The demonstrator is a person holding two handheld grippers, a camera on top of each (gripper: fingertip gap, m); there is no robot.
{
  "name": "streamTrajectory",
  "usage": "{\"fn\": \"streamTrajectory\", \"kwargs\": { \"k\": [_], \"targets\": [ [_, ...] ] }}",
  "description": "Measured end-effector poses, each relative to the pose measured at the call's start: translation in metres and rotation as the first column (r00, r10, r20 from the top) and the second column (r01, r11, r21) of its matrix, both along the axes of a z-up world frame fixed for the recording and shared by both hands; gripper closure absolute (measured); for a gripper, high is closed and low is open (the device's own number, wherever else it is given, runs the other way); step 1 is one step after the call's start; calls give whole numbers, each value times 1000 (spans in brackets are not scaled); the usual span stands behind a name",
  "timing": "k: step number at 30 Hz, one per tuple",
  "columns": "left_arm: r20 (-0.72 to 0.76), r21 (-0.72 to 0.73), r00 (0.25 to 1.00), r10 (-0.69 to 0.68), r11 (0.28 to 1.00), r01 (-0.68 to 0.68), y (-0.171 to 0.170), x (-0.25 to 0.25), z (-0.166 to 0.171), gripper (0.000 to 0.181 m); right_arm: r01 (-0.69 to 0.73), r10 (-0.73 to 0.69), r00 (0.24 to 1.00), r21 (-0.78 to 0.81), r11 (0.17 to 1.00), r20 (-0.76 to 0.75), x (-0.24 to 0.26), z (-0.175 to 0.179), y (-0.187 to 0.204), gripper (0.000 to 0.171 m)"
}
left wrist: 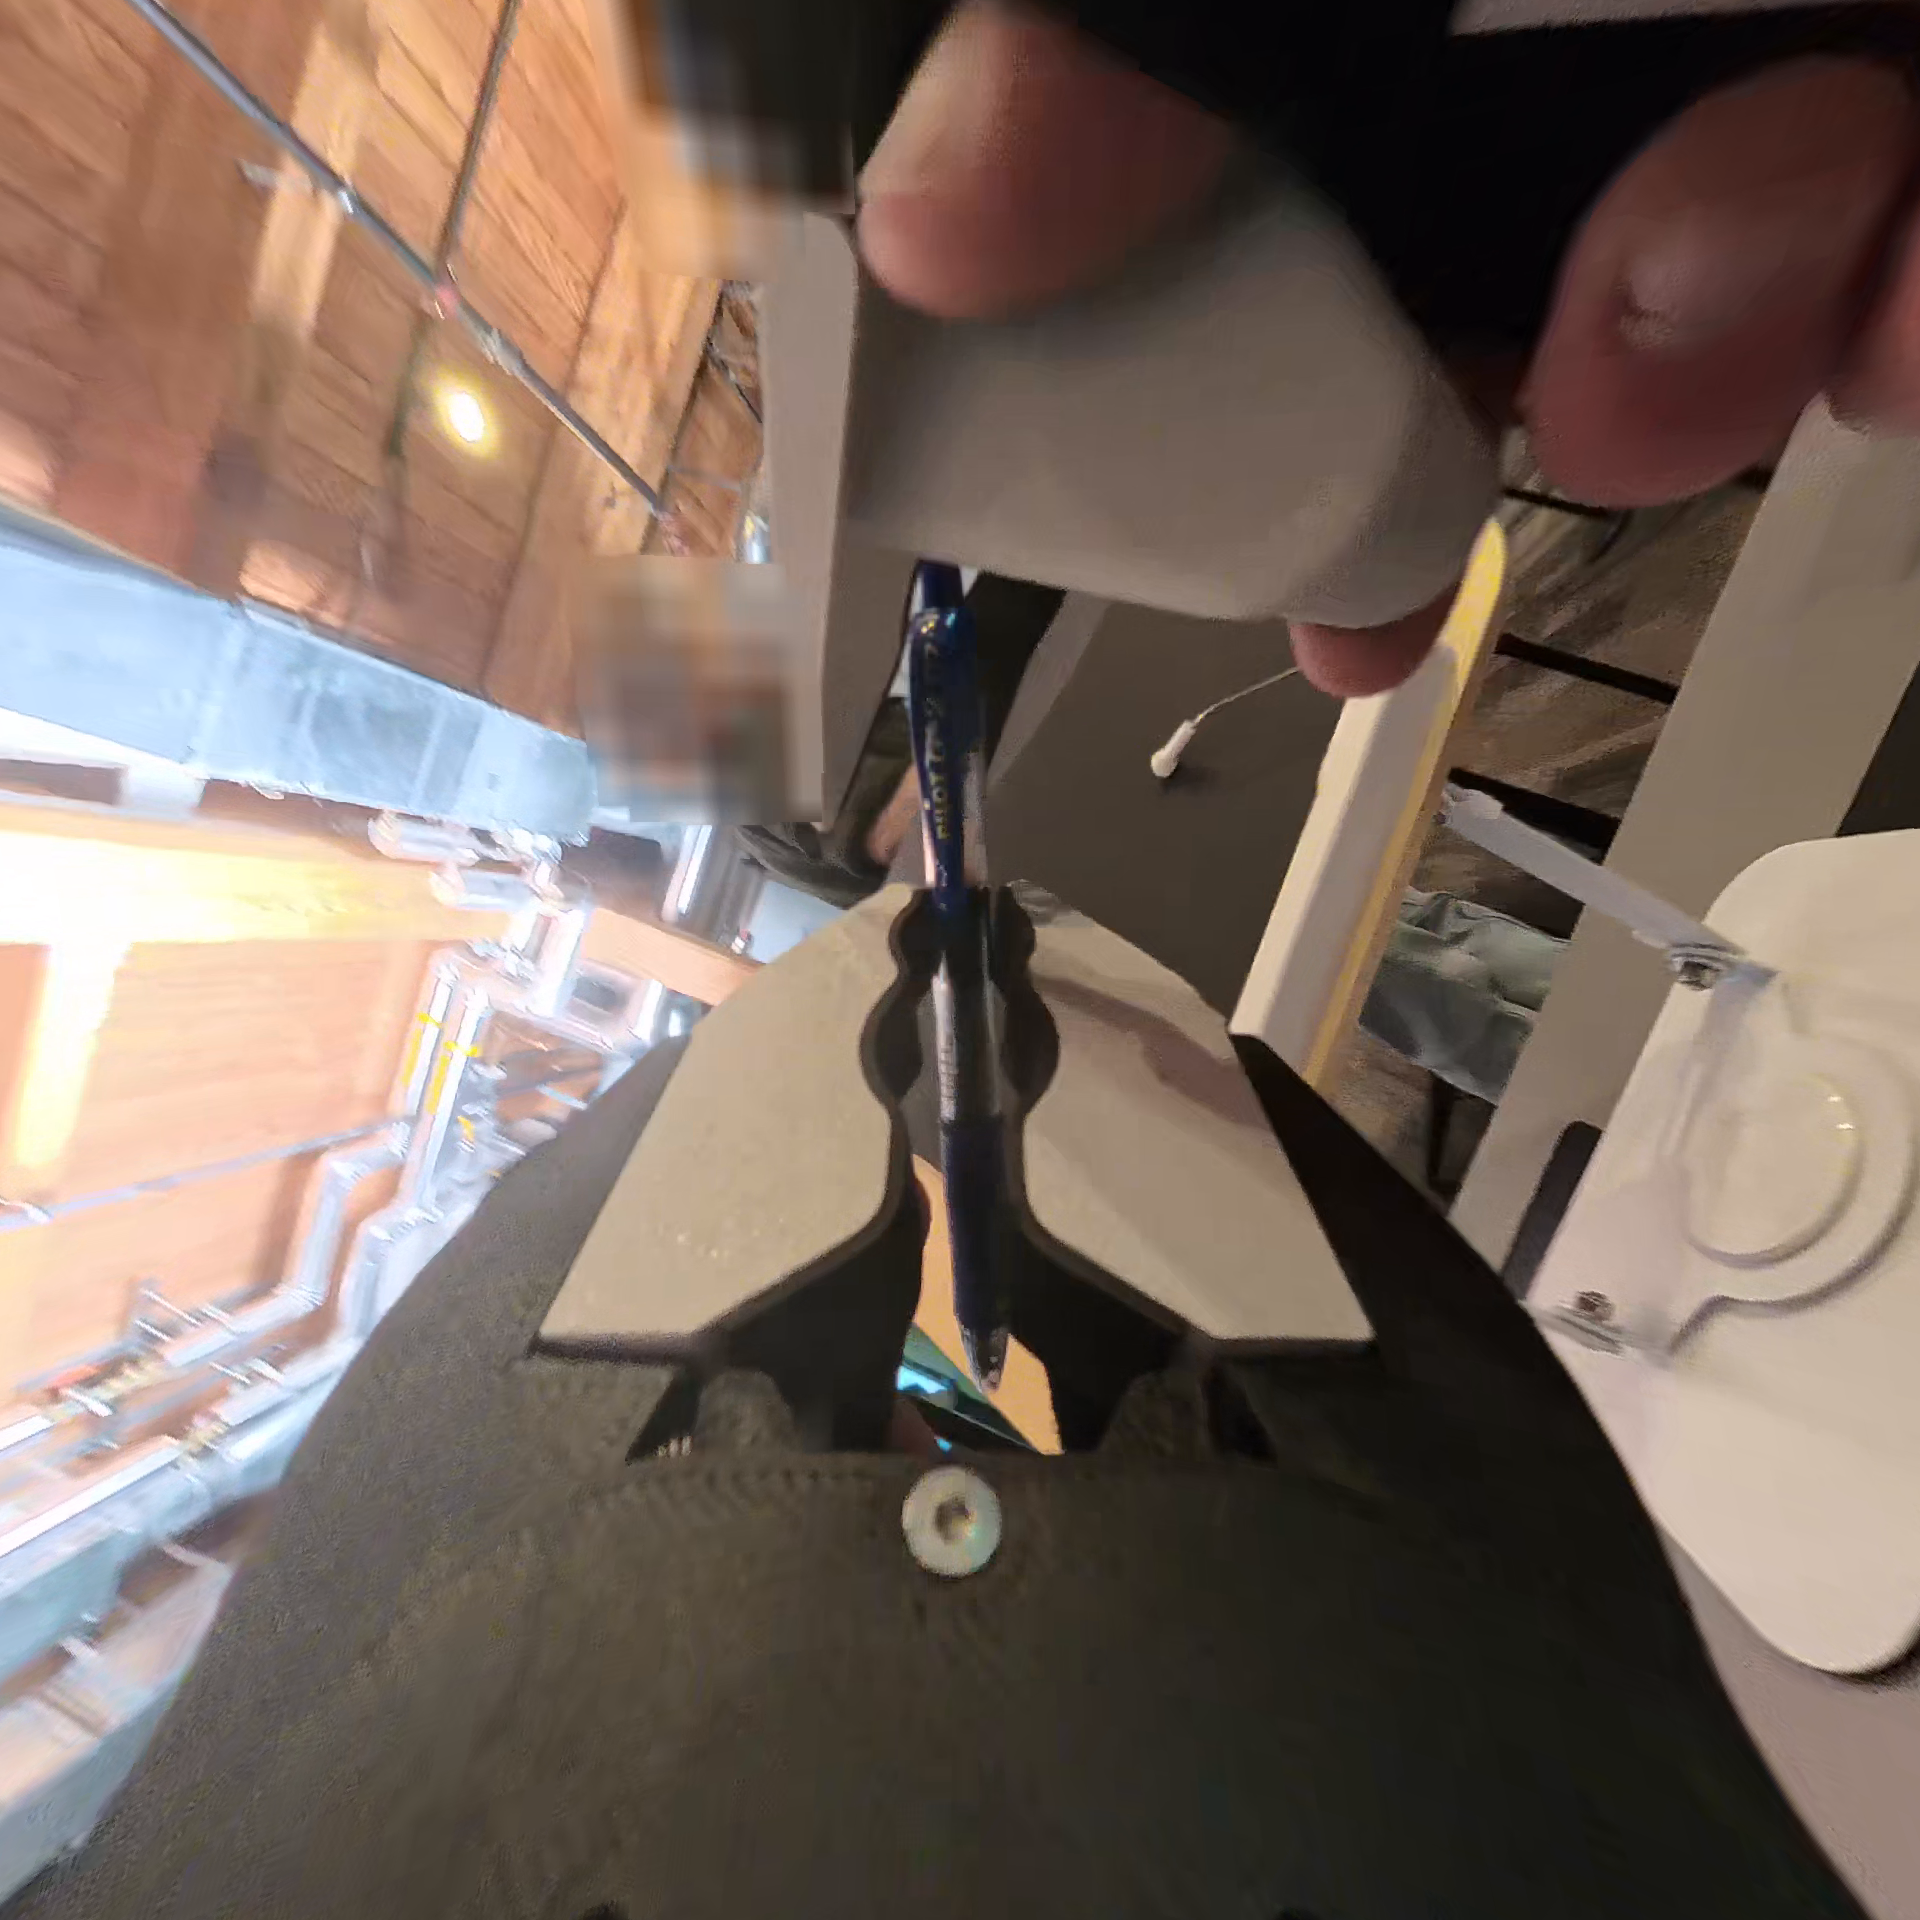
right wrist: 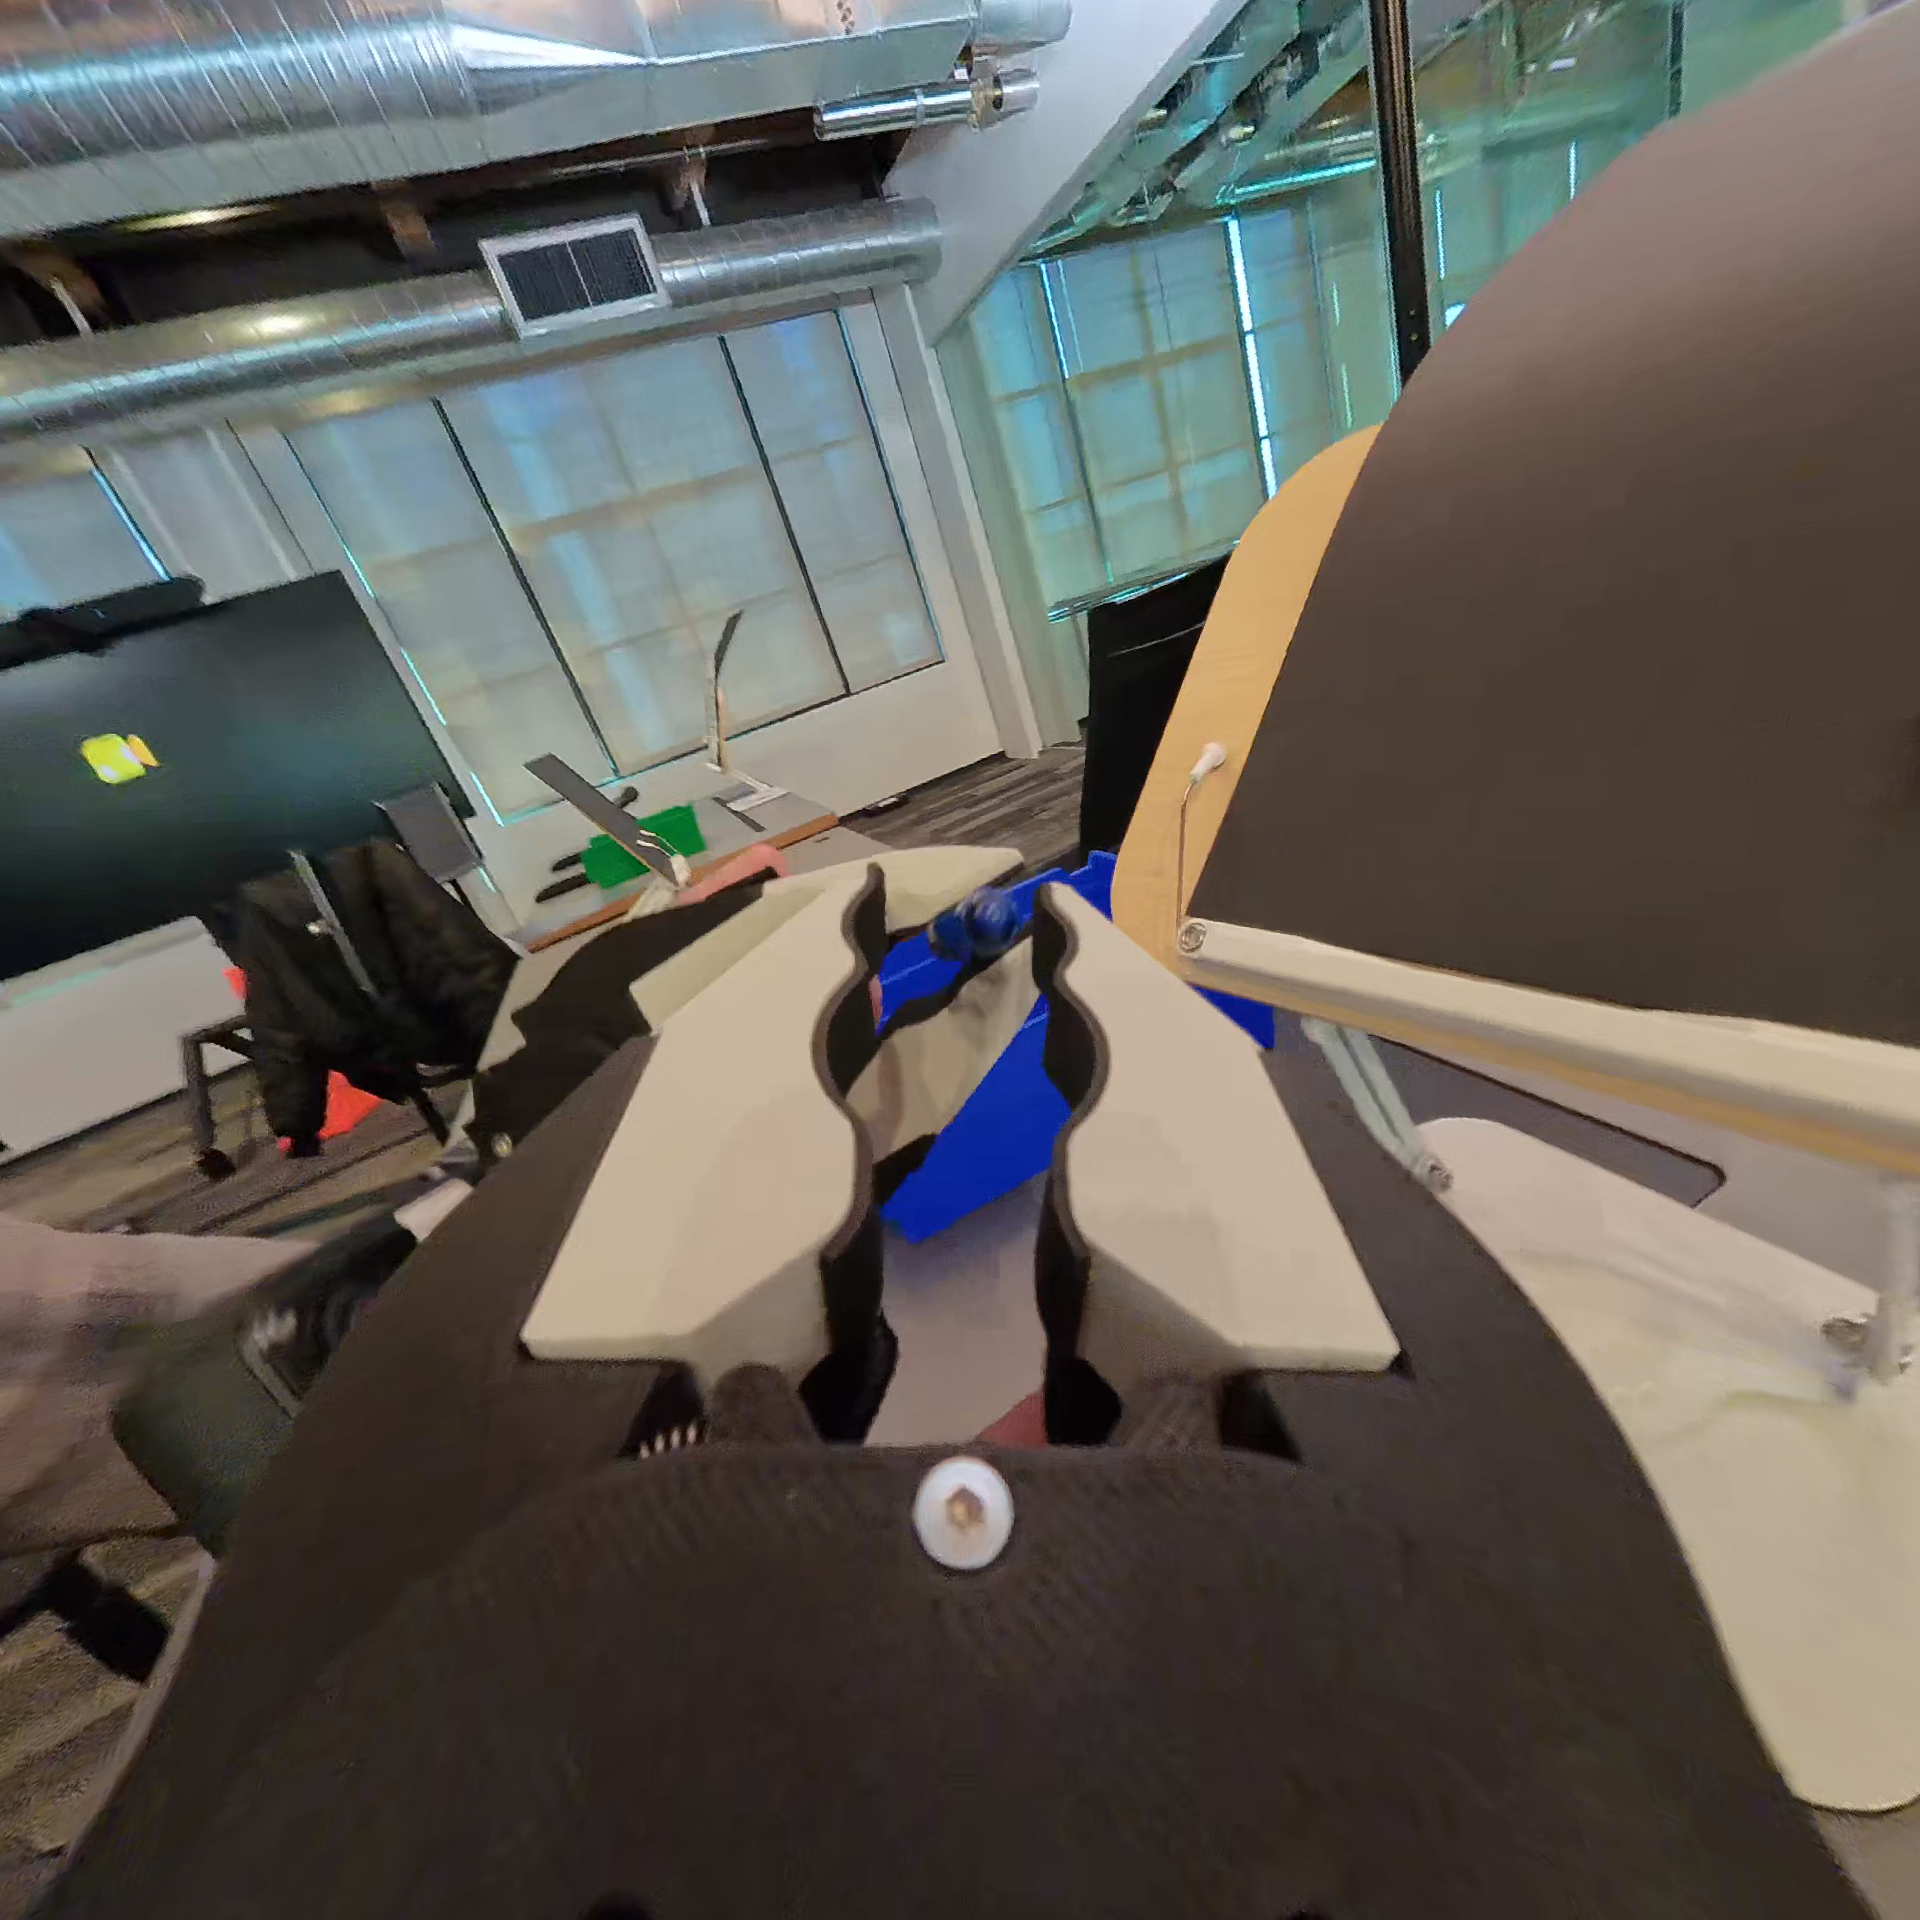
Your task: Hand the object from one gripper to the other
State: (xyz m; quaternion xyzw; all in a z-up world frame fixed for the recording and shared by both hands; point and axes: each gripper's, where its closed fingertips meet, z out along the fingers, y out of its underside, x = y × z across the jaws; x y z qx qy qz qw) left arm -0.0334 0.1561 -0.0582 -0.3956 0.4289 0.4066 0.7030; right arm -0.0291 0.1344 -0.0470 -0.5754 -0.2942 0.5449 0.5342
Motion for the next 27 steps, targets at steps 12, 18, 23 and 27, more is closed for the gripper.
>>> {"fn": "streamTrajectory", "kwargs": {
  "k": [12, 18, 23, 27],
  "targets": [
    [-85, 63, 996, 2, 998, 3, -1, -5, 0, 171, -123, 131, 991, -157, 980, 40, -5, -21, 0, 155],
    [-104, 62, 995, 3, 998, 3, 0, -6, -3, 171, -99, 108, 993, -161, 982, 46, -2, -22, 3, 160],
    [-108, 59, 994, -1, 998, 7, 0, -6, -5, 171, -92, 101, 994, -167, 982, 45, -2, -23, 4, 161],
    [-109, 64, 994, -3, 998, 10, 0, -6, -6, 171, -94, 101, 994, -160, 983, 36, -2, -24, 4, 161]
  ]
}}
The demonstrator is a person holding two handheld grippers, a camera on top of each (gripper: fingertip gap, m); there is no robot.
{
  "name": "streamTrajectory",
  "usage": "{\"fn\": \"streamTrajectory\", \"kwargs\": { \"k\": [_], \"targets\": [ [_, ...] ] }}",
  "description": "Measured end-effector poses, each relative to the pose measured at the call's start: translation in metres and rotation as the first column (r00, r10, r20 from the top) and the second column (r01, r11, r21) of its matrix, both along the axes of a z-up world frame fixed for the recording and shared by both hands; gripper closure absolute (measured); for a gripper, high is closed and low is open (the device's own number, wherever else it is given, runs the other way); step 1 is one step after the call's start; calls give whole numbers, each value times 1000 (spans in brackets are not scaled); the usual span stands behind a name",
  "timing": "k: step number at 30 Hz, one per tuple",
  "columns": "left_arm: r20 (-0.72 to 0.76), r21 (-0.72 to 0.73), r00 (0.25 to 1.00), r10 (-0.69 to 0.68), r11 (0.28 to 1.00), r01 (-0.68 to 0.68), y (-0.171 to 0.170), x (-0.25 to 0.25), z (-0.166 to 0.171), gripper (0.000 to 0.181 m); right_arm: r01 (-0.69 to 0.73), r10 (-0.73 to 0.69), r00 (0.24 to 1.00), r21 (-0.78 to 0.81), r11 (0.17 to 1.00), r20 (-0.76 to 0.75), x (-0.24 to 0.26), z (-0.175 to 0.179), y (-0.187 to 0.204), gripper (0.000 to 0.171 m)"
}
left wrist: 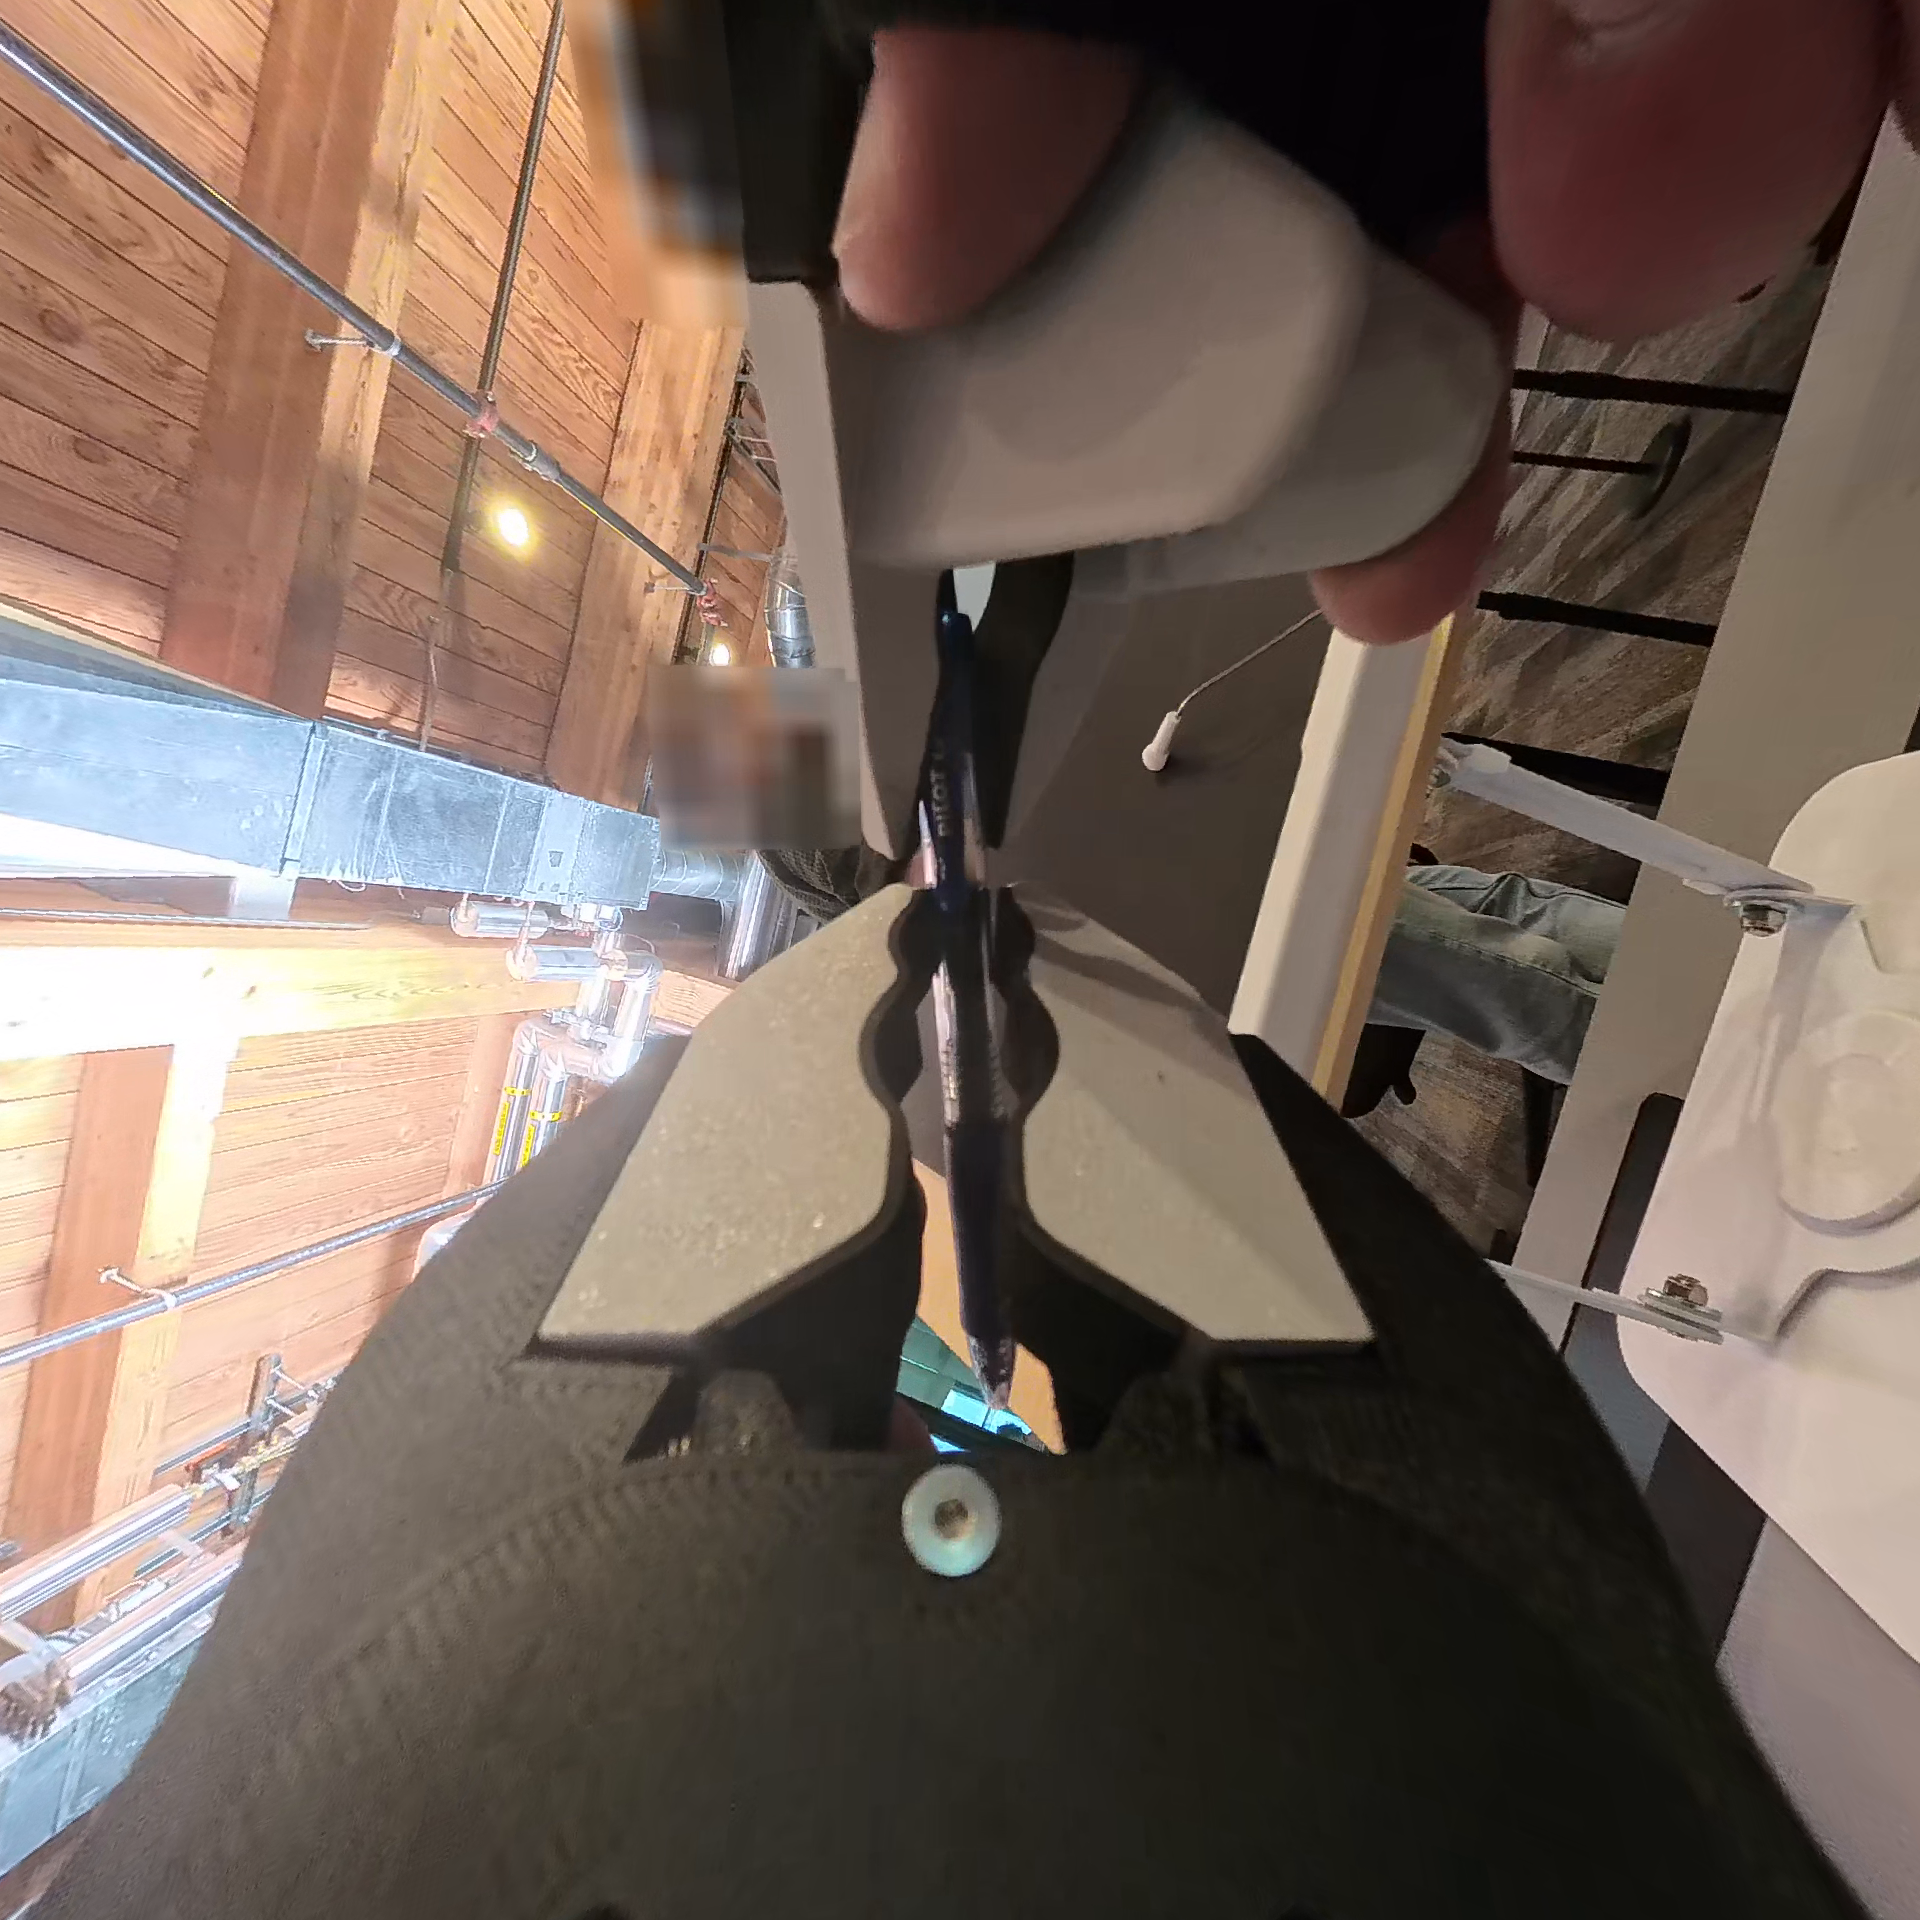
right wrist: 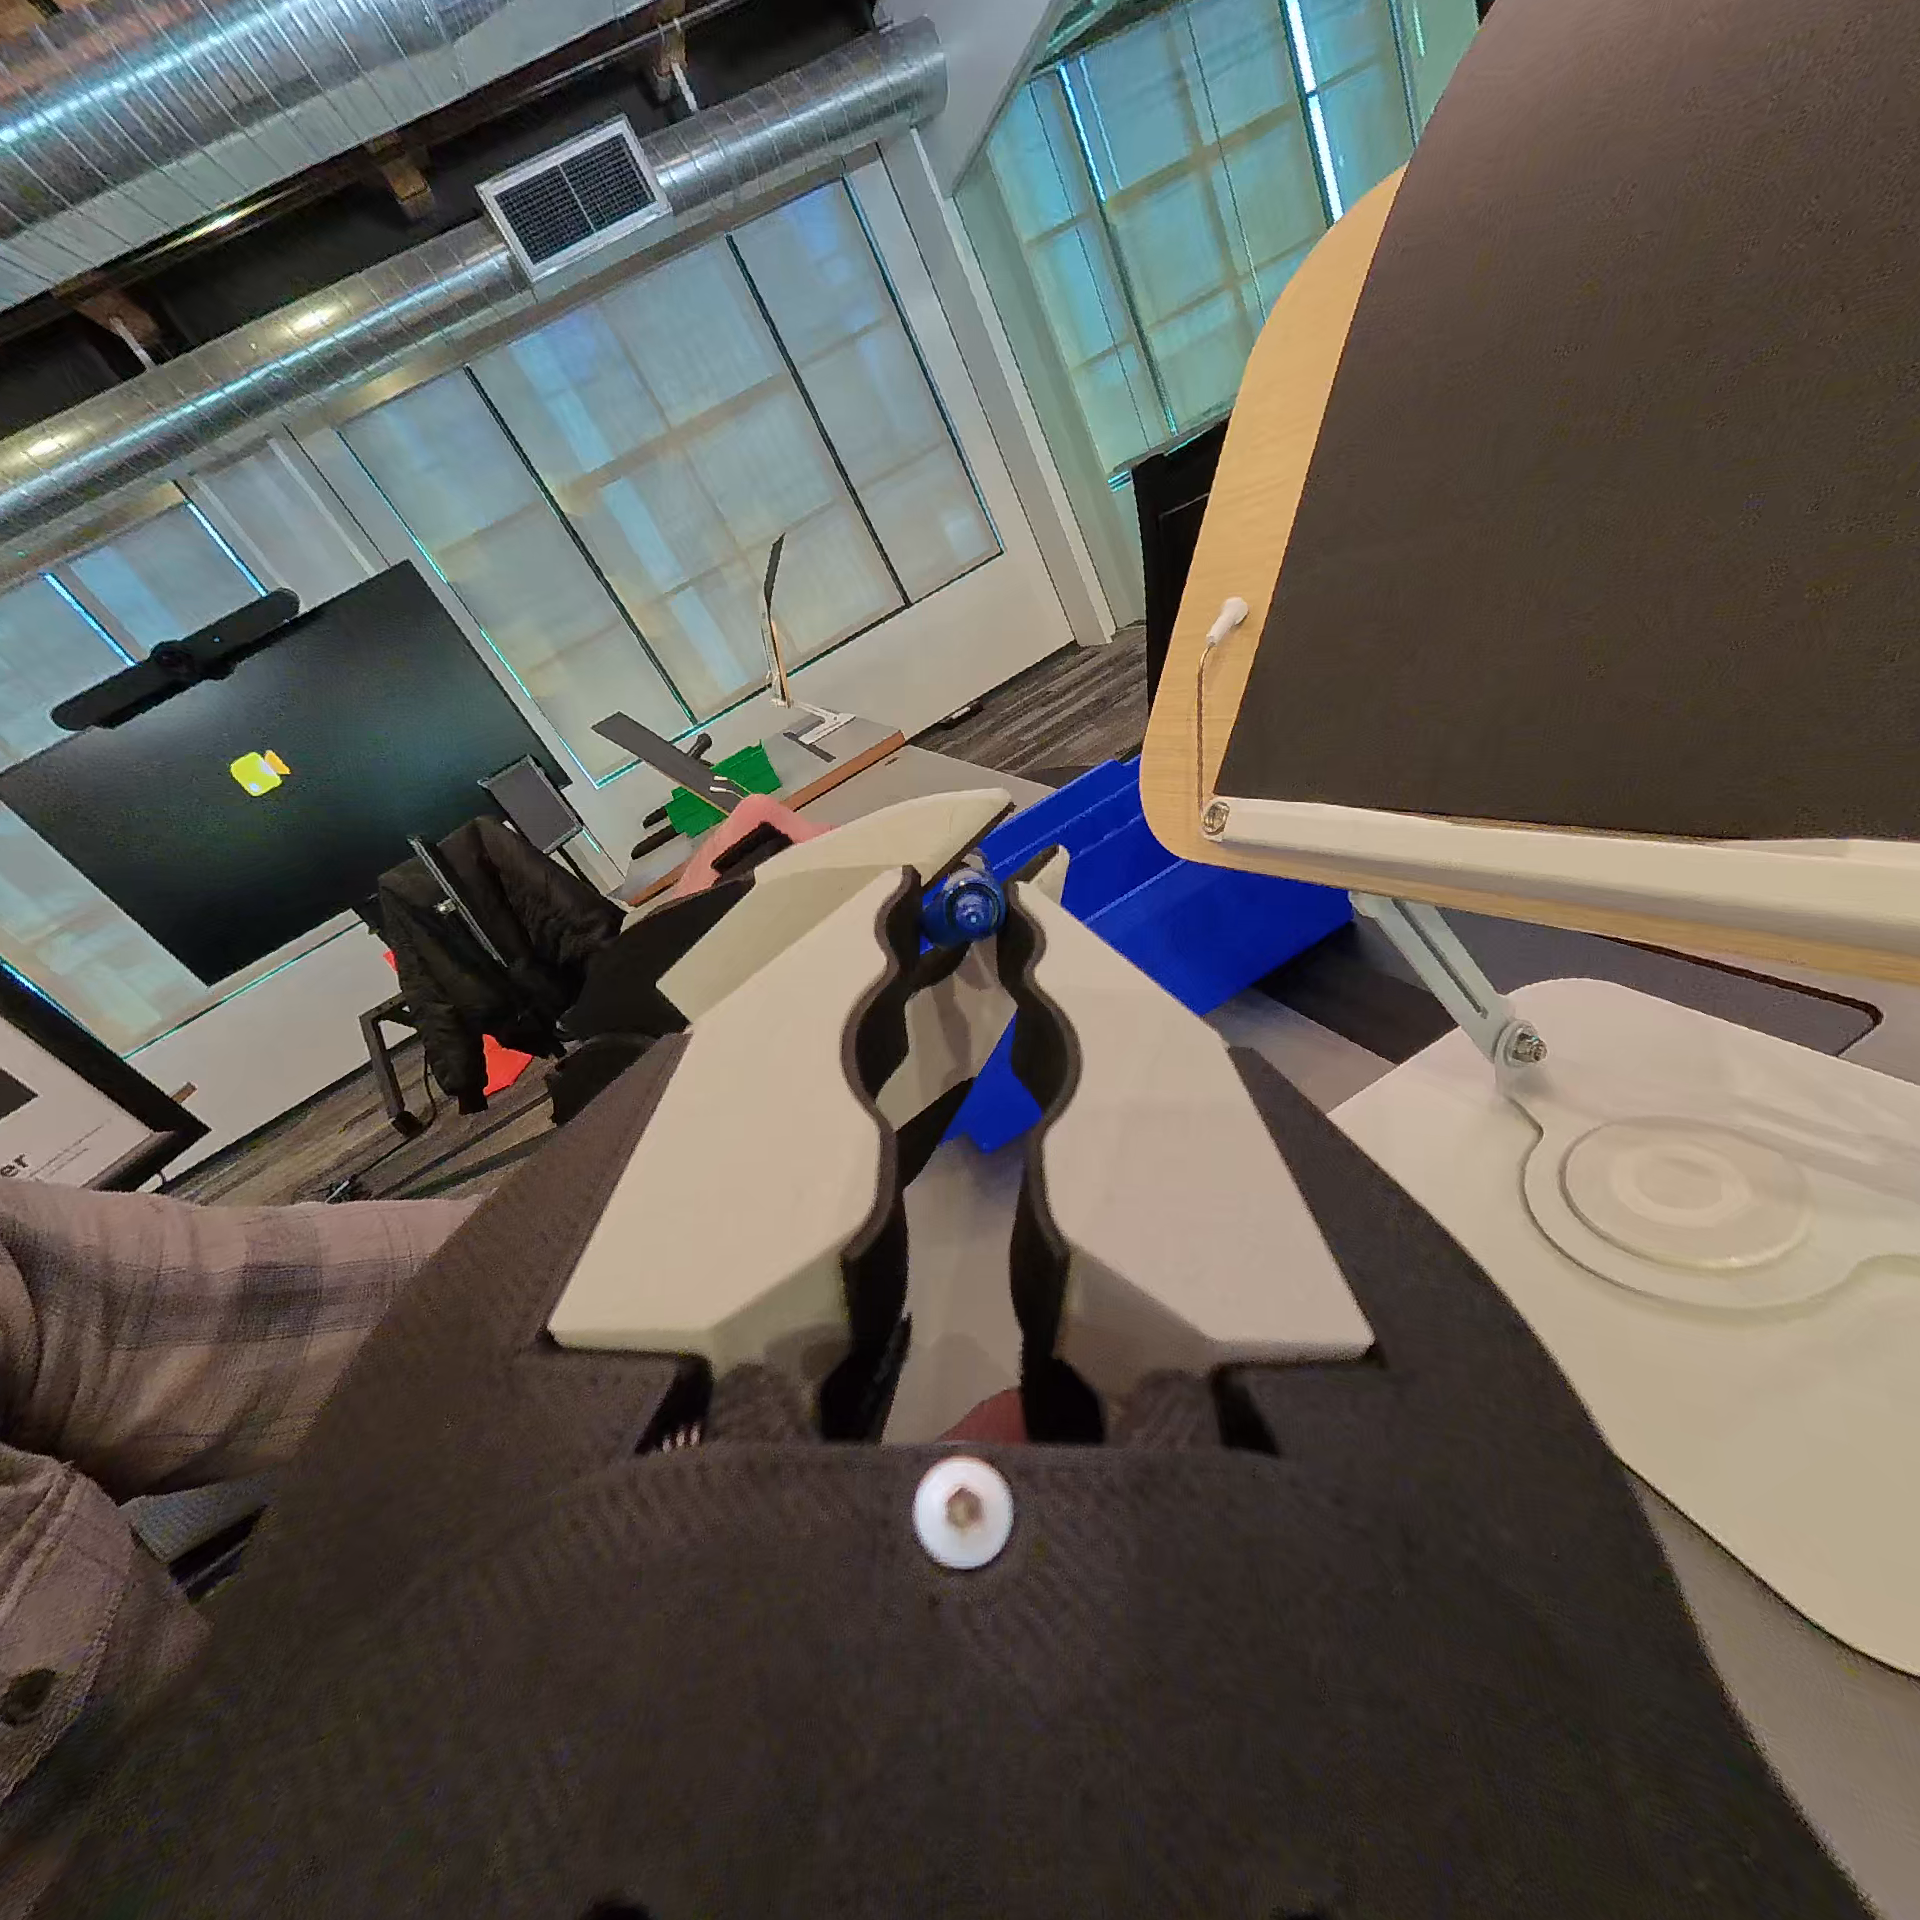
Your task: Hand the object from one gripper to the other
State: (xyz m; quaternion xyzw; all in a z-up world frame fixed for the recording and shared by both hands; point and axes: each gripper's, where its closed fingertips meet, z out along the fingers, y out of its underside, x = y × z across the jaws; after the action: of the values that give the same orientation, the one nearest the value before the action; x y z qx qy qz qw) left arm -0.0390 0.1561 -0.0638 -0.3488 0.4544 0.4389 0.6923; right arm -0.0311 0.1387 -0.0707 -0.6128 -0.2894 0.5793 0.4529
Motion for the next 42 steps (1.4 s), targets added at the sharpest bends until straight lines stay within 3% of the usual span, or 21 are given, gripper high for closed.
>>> {"fn": "streamTrajectory", "kwargs": {
  "k": [13, 18, 23, 27, 34, 39, 42],
  "targets": [
    [90, -59, 994, -59, 996, 64, -1, -3, 1, 160, 7, -2, 999, 84, 996, -54, 5, 9, 0, 161],
    [160, -222, 968, -192, 949, 225, -5, 4, -6, 145, 32, -27, 999, 188, 982, -34, 12, 14, 2, 161],
    [385, -334, 887, -257, 856, 393, -12, -1, 9, 140, 42, -39, 999, 271, 962, -17, 20, 22, 2, 161],
    [340, -315, 917, -208, 894, 319, -10, -15, 19, 146, 41, -44, 999, 307, 951, 3, 24, 23, 1, 161],
    [223, -383, 966, -133, 899, 212, 2, -18, -3, 151, 34, -54, 998, 357, 933, 44, 20, 21, -3, 160],
    [161, -333, 982, -96, 932, 145, 4, -20, -2, 169, 37, -71, 995, 397, 917, 72, 18, 22, -7, 160],
    [151, -311, 984, -95, 940, 138, 4, -19, -2, 169, 44, -87, 993, 419, 907, 82, 18, 23, -8, 161]
  ]
}}
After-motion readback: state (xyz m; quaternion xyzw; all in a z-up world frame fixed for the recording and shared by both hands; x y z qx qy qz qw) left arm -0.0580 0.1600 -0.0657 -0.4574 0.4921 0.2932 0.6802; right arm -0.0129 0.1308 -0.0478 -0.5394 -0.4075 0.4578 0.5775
